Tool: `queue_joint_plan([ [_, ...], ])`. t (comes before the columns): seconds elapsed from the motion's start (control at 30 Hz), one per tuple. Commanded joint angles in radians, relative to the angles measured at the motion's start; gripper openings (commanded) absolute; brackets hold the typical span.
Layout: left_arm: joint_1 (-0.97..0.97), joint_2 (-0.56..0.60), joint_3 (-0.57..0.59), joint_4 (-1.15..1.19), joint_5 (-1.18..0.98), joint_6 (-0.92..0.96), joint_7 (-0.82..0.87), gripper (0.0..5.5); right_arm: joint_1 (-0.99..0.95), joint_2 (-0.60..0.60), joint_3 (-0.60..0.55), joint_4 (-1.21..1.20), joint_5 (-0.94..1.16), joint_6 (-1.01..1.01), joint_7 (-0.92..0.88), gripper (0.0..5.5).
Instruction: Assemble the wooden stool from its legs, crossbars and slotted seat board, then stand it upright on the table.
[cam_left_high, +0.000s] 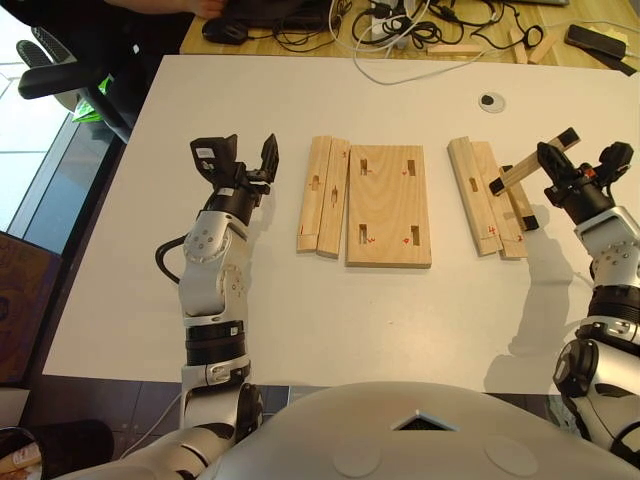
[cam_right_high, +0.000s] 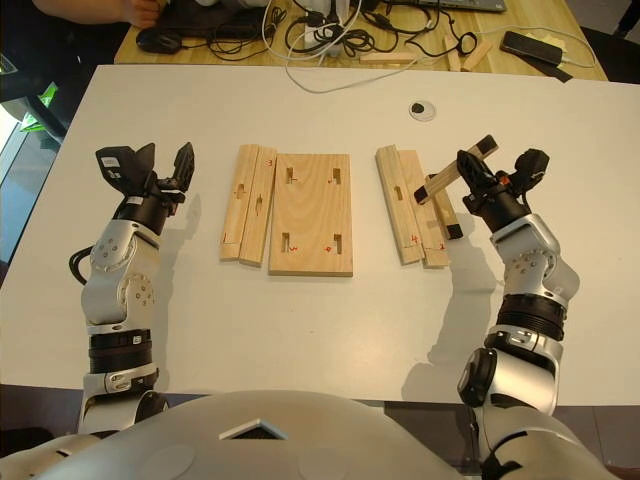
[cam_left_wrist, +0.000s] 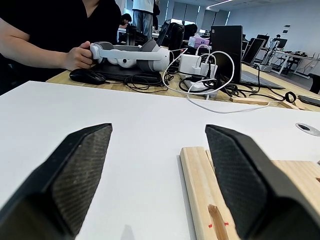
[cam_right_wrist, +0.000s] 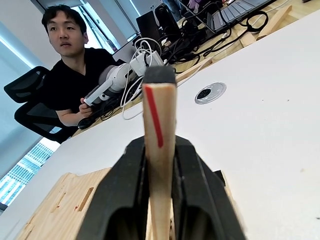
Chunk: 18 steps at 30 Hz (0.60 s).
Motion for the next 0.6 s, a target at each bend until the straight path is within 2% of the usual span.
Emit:
queue_joint_plan([
  [0.03, -0.013, 0.0, -0.003, 0.001, 0.001, 0.004, 0.001, 3.43, 0.003, -0.006, 0.002, 0.008, -0.024, -0.022, -0.004, 0.4],
  [0.13, -0.014, -0.002, -0.005, 0.004, 0.002, 0.002, 0.002, 3.43, -0.001, -0.009, 0.005, 0.018, -0.037, -0.04, -0.002, 0.4],
  [0.37, -0.014, -0.005, -0.005, 0.005, 0.003, -0.002, 0.004, 3.43, 0.04, -0.023, 0.091, -0.012, -0.152, -0.138, 0.026, 0.4],
  [0.6, -0.027, -0.005, -0.006, 0.025, 0.002, -0.012, 0.0, 3.43, 0.139, -0.011, 0.222, -0.005, -0.319, -0.347, 0.025, 0.4],
])
